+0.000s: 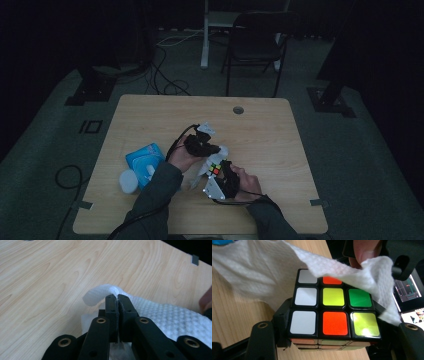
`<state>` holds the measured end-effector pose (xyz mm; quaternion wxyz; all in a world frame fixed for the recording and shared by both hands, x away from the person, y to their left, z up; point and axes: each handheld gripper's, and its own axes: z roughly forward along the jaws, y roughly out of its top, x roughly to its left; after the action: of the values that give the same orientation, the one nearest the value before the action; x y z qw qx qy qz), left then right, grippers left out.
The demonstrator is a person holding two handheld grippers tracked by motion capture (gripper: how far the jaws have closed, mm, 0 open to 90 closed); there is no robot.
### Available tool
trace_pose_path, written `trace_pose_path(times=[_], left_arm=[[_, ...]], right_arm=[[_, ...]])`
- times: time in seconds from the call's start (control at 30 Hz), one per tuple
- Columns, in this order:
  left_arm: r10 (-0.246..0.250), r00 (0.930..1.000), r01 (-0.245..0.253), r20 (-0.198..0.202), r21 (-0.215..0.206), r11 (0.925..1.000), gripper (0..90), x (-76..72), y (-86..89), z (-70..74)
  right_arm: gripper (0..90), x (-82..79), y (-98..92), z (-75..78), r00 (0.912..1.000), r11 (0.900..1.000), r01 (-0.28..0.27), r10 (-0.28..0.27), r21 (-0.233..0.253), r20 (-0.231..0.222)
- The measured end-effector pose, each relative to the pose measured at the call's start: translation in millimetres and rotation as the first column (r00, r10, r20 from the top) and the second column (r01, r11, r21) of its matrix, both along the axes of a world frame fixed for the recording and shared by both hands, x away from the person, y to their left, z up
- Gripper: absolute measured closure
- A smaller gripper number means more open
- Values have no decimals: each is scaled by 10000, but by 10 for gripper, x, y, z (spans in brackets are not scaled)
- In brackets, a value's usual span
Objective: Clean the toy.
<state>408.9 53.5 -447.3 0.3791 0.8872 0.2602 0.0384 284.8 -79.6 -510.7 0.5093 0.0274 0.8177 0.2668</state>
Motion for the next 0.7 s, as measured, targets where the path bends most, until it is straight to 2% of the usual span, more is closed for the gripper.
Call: trace_pose_path(times=[0.17,0.43,0.6,0.7], left_arm=[[-168,9998,173,-137,389,9991,880,39,-38,15],[-852,9959,864,-288,405,9954,881,9,-148,43],[-767,9968,783,-229,766,9940,880,46,-158,49],[-558,9982,577,-228,943,9939,880,79,-144,30]], right_arm=[[339,-7,15,-21,9998,9996,20,-14,-275,214],[339,-9,16,-29,9998,9995,-38,43,-304,187],[339,-7,12,-23,9997,9995,-40,46,-301,221],[339,-12,15,-23,9996,9994,-30,39,-334,263]])
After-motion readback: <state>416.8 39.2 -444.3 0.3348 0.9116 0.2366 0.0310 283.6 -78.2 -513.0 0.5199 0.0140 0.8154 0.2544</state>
